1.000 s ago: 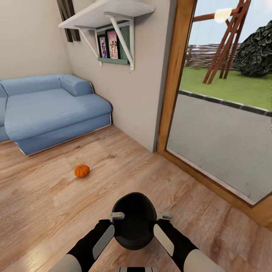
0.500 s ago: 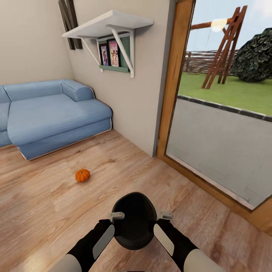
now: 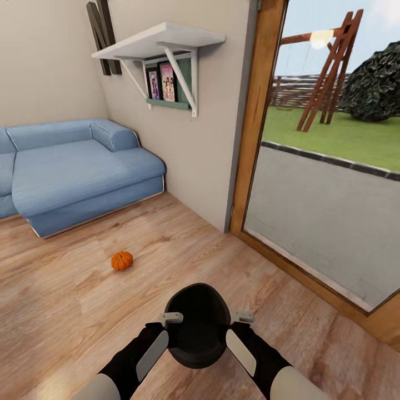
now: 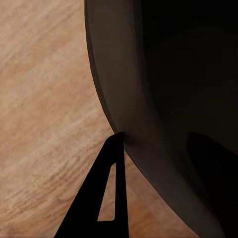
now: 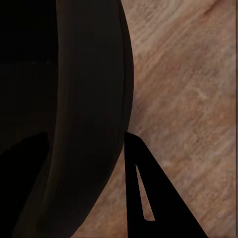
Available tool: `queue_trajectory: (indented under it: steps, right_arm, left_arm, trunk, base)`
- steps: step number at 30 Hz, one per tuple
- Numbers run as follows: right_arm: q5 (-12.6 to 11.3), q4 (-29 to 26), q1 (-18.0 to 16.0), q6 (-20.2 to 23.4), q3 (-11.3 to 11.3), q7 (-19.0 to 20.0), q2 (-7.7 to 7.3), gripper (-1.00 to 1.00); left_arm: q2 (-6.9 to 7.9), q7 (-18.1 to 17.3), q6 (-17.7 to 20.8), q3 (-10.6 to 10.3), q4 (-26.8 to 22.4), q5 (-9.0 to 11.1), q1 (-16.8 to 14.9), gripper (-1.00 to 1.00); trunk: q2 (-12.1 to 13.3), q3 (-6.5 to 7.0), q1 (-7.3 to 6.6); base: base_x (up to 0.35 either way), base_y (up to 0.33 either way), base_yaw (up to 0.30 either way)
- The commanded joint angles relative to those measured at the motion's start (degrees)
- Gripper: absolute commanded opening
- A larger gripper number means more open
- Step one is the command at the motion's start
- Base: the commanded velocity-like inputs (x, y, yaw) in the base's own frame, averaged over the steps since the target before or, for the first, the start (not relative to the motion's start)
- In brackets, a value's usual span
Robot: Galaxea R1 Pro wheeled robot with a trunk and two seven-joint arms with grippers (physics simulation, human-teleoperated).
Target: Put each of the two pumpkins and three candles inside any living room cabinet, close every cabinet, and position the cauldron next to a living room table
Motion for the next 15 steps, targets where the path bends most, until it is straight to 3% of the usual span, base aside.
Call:
queue_trajectory:
  steps: [1, 15]
  right_arm:
    - [-0.5, -0.6, -0.1, -0.4, -0.1, 1.8, -0.07, -1.00]
    - [-0.4, -0.9, -0.1, -0.5, -0.1, 1.8, -0.08, -1.00]
  left_arm:
    - [0.09, 0.5, -0.2, -0.1, -0.1, 1.7, 0.0, -1.00]
    - [0.09, 0.5, -0.2, -0.1, -0.2, 1.7, 0.0, -1.00]
  trunk:
    - [0.4, 0.13, -0.24]
    - [6.0, 2.65, -3.32]
  base:
    - [0.000, 0.000, 0.000]
    - [0.000, 0.000, 0.000]
